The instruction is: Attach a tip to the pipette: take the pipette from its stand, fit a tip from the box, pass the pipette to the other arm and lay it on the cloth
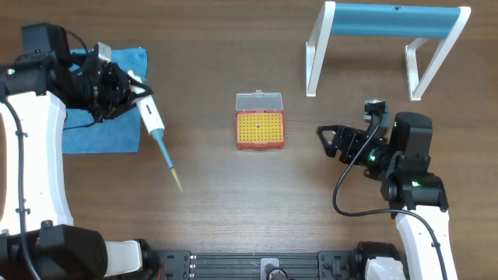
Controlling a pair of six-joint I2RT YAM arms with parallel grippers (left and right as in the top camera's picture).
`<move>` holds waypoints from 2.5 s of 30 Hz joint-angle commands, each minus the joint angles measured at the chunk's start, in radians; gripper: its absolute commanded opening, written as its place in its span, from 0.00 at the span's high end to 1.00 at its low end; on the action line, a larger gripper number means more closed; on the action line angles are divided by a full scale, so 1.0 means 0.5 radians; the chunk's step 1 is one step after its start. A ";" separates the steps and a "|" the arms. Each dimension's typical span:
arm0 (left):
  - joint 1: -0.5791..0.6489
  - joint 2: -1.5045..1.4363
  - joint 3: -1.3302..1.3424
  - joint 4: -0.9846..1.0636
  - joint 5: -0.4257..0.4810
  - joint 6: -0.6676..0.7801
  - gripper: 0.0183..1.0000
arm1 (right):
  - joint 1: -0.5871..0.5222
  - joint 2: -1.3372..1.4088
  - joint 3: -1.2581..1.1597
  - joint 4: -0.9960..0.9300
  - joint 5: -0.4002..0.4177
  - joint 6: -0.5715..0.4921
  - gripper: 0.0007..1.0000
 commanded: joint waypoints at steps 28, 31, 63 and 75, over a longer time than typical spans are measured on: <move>0.454 1.516 2.032 -0.401 -1.217 1.041 0.99 | -0.006 -0.008 0.013 0.030 0.826 -0.170 0.12; 0.401 1.578 2.032 -0.288 -1.241 1.183 0.99 | -0.006 -0.008 0.013 0.030 0.826 -0.170 0.12; 0.301 2.087 1.797 0.063 -1.334 1.475 0.99 | -0.006 -0.008 0.013 0.030 0.826 -0.170 0.12; 0.303 2.090 1.752 0.146 -1.320 1.474 0.99 | -0.006 -0.008 0.013 0.030 0.826 -0.170 0.12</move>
